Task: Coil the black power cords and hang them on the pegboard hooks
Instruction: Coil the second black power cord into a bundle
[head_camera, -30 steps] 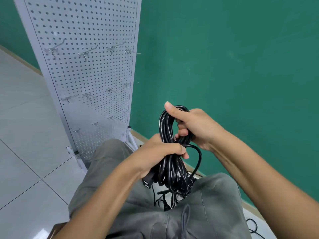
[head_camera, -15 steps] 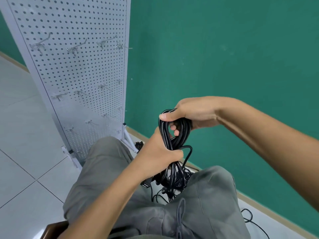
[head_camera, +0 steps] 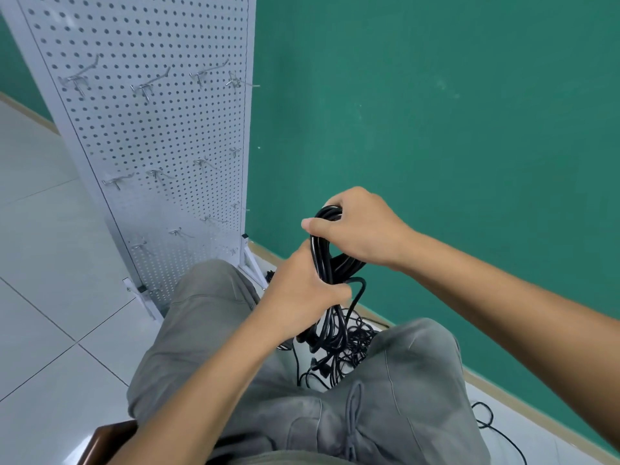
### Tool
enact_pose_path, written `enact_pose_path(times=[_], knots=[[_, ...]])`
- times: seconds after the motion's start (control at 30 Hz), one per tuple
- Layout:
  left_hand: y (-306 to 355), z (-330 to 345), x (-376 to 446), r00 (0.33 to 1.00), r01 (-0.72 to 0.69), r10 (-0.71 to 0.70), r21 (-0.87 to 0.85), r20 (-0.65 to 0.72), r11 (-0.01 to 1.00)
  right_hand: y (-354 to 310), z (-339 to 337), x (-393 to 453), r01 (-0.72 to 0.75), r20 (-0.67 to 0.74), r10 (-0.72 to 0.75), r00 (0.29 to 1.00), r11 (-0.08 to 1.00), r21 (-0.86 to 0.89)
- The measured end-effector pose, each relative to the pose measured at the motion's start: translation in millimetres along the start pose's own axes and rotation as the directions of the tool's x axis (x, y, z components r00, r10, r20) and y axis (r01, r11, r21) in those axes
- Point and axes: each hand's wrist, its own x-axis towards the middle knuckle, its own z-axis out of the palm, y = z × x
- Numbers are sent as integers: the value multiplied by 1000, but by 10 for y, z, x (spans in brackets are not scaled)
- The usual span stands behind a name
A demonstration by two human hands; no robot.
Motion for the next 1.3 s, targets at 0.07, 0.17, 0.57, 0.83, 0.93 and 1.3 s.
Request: enact_pose_path(times=[0.07, 0.17, 0.57, 0.83, 0.93, 1.3], knots=[[59, 17, -34, 995, 22, -15, 80, -94, 997, -6, -9, 26, -16, -56, 16, 998, 1000, -3], [162, 29, -94, 977, 81, -27, 253, -212, 964, -89, -14, 70, -33, -102, 30, 994, 999, -33], [312, -225, -82, 998, 57, -52, -162, 31, 985, -181, -302, 160, 120, 84, -158, 984, 929, 349], [360, -488, -144, 966, 85, 55, -507, 254, 858, -268, -460, 134, 124, 189, -258, 947, 839, 529], [393, -482, -158, 980, 71, 35, -505, 198, 860, -311, -524, 142, 156, 213, -258, 942, 902, 402], [376, -384, -158, 967, 99, 26, -469, 252, 877, -301, -623, 112, 176, 356, -264, 896, 949, 260]])
